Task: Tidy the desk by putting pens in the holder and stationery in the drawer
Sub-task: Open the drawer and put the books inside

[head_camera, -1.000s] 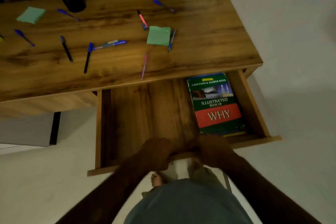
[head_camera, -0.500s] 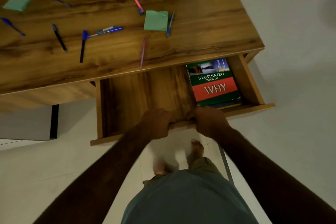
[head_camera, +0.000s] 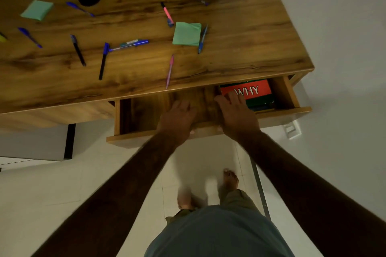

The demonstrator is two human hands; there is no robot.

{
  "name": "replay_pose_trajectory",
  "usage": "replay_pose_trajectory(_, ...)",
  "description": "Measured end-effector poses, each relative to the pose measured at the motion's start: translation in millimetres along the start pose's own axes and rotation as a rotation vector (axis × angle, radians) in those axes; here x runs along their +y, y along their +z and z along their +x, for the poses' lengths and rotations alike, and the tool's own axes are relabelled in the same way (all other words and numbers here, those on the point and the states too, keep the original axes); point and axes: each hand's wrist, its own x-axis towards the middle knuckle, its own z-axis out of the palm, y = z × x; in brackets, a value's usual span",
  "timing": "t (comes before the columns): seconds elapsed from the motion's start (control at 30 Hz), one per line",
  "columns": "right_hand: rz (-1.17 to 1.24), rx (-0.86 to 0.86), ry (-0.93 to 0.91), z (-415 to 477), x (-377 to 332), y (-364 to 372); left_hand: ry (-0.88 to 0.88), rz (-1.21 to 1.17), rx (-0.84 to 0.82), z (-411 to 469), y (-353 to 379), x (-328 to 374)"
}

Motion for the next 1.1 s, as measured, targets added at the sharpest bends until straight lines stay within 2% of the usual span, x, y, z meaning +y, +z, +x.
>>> replay_pose_trajectory(0.1,-0.081,0.097,-0.007,10.3,-0.5,1.4,-0.015,0.131,0.126,8.7,1.2,-0.3)
replay_pose_trajectory(0.2,-0.156,0.117,-0.021,24.4,-1.7,-2.8,-0.049,0.176,0.179,20.0,-3.3,-2.3)
replay_pose_trajectory(0.37,-0.223,0.029,-0.044,49.7,-2.8,-3.3,-0.125,0.167,0.091,40.5,-10.6,-1.9)
replay_pose_trajectory(0.47,-0.237,0.013,-0.032,57.9,-0.4,3.2,-0.141,0.176,0.114,46.6,-14.3,-2.1)
replay_pose_trajectory(0.8,-0.164,0.266,-0.111,84.2,2.1,7.8,-0.120,0.172,0.125,69.2,-23.5,-11.8)
replay_pose_trajectory(0.93,-0.178,0.326,-0.159,92.3,2.7,9.9,-0.128,0.199,0.068,73.3,-28.3,-10.3)
replay_pose_trajectory(1.1,-0.172,0.191,-0.153,101.9,-1.6,4.6,-0.119,0.170,0.079,77.8,-29.5,-9.7)
